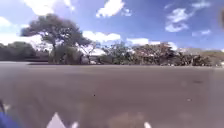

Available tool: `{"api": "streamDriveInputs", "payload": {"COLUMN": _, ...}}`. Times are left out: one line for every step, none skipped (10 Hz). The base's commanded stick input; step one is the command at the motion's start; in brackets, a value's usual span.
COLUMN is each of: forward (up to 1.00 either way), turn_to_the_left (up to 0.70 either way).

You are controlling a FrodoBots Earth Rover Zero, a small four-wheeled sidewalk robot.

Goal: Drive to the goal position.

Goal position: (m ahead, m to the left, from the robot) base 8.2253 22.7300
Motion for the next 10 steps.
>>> {"api": "streamDriveInputs", "payload": {"forward": 0.0, "turn_to_the_left": 1.0}}
{"api": "streamDriveInputs", "payload": {"forward": 0.0, "turn_to_the_left": 1.0}}
{"api": "streamDriveInputs", "payload": {"forward": 0.0, "turn_to_the_left": 1.0}}
{"api": "streamDriveInputs", "payload": {"forward": 0.0, "turn_to_the_left": 1.0}}
{"api": "streamDriveInputs", "payload": {"forward": 0.0, "turn_to_the_left": 1.0}}
{"api": "streamDriveInputs", "payload": {"forward": 0.0, "turn_to_the_left": 1.0}}
{"api": "streamDriveInputs", "payload": {"forward": 0.0, "turn_to_the_left": 1.0}}
{"api": "streamDriveInputs", "payload": {"forward": 0.0, "turn_to_the_left": 1.0}}
{"api": "streamDriveInputs", "payload": {"forward": 0.0, "turn_to_the_left": 0.88}}
{"api": "streamDriveInputs", "payload": {"forward": 0.0, "turn_to_the_left": 0.43}}
